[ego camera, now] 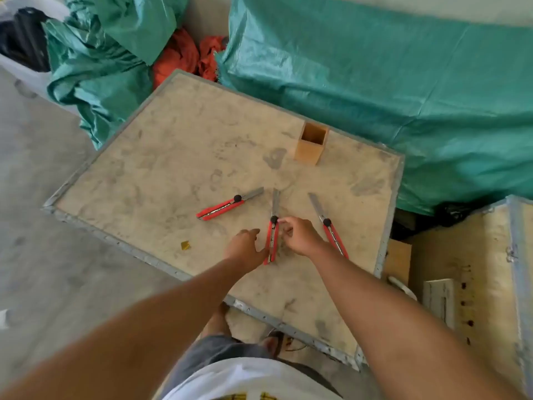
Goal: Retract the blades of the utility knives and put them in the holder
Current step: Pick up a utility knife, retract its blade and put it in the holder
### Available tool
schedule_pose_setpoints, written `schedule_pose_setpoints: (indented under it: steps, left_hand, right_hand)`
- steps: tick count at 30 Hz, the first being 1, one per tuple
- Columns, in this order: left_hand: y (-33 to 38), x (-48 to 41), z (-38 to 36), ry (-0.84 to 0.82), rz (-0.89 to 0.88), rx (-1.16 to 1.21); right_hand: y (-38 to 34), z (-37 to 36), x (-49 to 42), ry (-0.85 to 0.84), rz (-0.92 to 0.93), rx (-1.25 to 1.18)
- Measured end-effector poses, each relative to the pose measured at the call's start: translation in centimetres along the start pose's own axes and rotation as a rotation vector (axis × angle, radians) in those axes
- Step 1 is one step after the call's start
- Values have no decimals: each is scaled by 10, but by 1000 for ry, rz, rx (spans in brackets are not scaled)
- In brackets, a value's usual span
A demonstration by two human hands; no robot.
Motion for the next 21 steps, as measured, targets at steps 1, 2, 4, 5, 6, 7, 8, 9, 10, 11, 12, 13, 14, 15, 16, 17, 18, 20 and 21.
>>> schedule_pose_setpoints:
  steps: [1,2,4,5,6,7,8,9,10,11,12,13,14,15,16,17,18,20,21]
  left_hand:
    - [0,0,-2,5,6,4]
    - [1,-1,-3,9,13,7]
    - [5,3,-12,-18,-14,2]
    - [6,2,-16,-10,-34,-3]
    - [6,2,-17,-5,-48,-8]
    - [5,1,-19,6,-65,-11]
    - [4,1,-18,10,-80,-17]
    - [2,1,-19,12,-89,-17]
    - [2,1,-18,18,-107,-18]
    - [1,3,-18,27,-129,-17]
    - [1,4,-17,39,-152,-10]
    - [0,6,-16,51,-172,-2]
    - [0,8,-15,58,-189,1]
    - [-1,10,-15,57,-201,1]
    - [-1,11,-14,49,-204,6]
    - [-2,13,-13,37,-202,17]
    - [-1,14,-10,24,-195,48]
    - [3,19,-2,-21,-181,166]
    - [6,21,4,-51,-176,238]
  right_hand:
    - [-1,-4,-4,19,-2,-22]
    - [-5,-3,-7,35,-10,-35]
    - [-9,-6,-10,60,-44,-45]
    - [-9,-9,-14,68,-55,-47]
    - [-10,-9,-16,77,-68,-46]
    - [-9,-10,-19,86,-86,-59]
    - [-9,-10,-20,99,-112,-76]
    - [-7,-11,-21,114,-144,-103]
    - [-5,-11,-22,134,-177,-133]
    - [-2,-12,-23,152,-211,-171]
    - [0,-12,-22,167,-240,-210]
    - [4,-13,-22,179,-264,-250]
    - [5,-13,-20,186,-273,-277]
    - [7,-12,-18,186,-276,-291]
    - [7,-10,-17,186,-268,-296]
    - [7,-8,-15,185,-262,-312]
    - [5,-5,-13,185,-257,-329]
    - [1,5,-9,198,-242,-376]
    - [-1,12,-6,206,-225,-401]
Point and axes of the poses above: each hand's wrist, its own x-axis away from the middle knuckle, its own z-axis out of the back of the hand, y = z × x, the point moved 5 cm from there along -x, towards the middle knuckle, and after that the axes turned 9 degrees about y, right-handed, at the moved point
